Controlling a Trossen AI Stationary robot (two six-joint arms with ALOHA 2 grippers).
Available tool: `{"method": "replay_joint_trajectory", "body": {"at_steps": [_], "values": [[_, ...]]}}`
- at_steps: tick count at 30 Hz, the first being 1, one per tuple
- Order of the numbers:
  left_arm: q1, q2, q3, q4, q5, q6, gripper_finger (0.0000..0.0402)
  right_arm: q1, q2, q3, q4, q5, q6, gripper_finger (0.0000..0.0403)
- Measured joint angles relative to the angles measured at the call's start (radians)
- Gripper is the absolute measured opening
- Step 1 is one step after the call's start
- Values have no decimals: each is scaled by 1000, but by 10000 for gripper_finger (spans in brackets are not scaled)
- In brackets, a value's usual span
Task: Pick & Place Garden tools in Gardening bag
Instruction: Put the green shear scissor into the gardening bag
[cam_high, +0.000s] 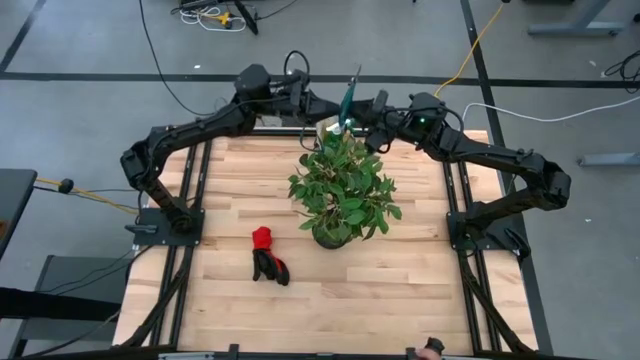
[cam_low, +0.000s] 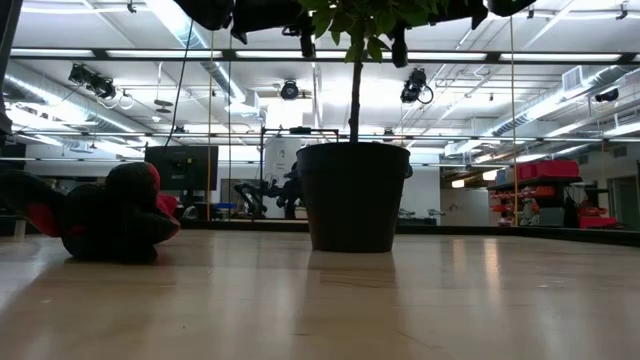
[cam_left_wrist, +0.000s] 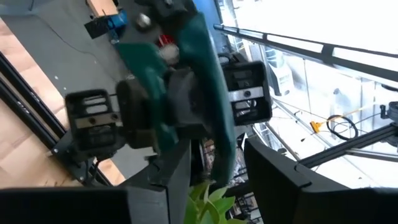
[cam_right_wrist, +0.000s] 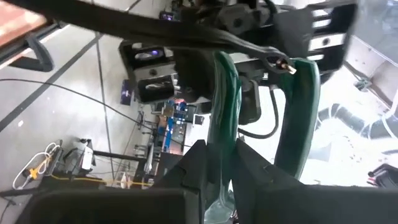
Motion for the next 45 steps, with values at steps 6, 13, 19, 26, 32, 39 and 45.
{"method": "replay_joint_trajectory", "body": {"at_steps": [6,13,19,26,32,39,45], "values": [[46,-1,0,3,53,33,145,-3,0,0,32,1,111,45],[106,-2,0,14,41,134,118,-53,0,0,27,2,351,46],[129,-2,0,14,43,216,81,-111,0,0,27,2,545,46],[152,-2,0,15,44,322,29,-166,0,0,26,-11,676,46],[171,-2,0,15,48,374,6,-185,0,0,-1,-34,784,46],[158,-57,0,-135,-40,553,4,-186,-1,0,-19,-33,940,46],[135,-150,0,-440,-229,808,3,-187,-1,0,-20,-26,1112,46]]}}
